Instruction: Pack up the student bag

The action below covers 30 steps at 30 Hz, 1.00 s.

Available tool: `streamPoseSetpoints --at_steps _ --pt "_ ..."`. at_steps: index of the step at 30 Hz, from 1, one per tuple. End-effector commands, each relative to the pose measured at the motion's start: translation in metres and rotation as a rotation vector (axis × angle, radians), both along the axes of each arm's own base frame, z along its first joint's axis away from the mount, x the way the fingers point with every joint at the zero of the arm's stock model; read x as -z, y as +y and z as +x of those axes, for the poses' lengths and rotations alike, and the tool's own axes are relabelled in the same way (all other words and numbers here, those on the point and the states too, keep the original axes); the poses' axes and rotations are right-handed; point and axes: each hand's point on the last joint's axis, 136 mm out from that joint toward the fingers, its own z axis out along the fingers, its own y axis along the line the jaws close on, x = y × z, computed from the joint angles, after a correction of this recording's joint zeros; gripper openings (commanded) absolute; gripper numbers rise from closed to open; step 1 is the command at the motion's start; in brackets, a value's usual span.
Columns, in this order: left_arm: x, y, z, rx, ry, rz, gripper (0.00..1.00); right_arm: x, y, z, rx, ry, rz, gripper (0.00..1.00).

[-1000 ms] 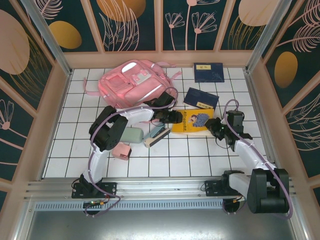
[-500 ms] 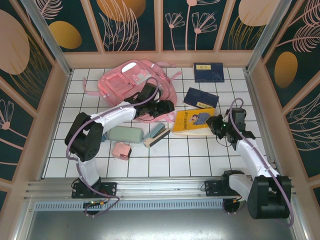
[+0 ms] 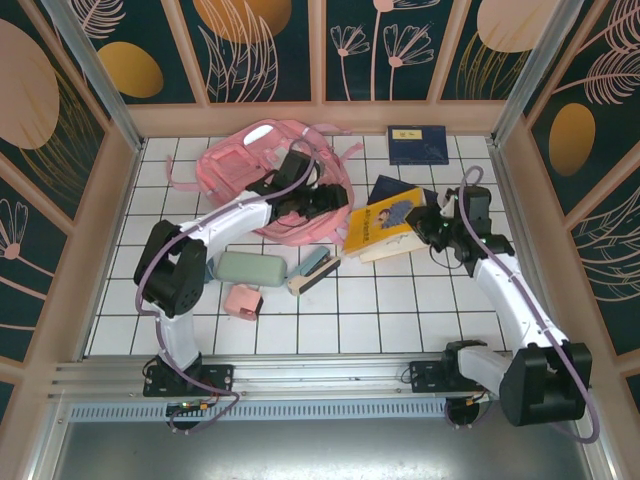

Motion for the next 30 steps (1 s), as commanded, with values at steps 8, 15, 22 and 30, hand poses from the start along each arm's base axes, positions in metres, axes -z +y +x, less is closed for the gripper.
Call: streamPoseSetpoints --at_steps 8,15,22,30 --pt "-0.052 0.049 0.024 -0.014 -0.236 0.185 0.62 -0.083 0.026 -0.004 -0.175 -0.196 -0.011 0.16" --pt "-0.083 0.029 0.007 0.181 -0.312 -0.048 0.64 -0.137 0.039 -0.03 -0.284 -0.258 0.048 0.16" --pt "-0.135 -0.009 -0.044 0.542 -0.391 -0.45 0.74 -0.178 0.054 -0.058 -0.39 -0.312 0.168 0.16" --pt "-0.159 -0.012 -0.08 0.716 -0.369 -0.717 0.74 -0.205 0.06 -0.072 -0.433 -0.369 0.248 0.19"
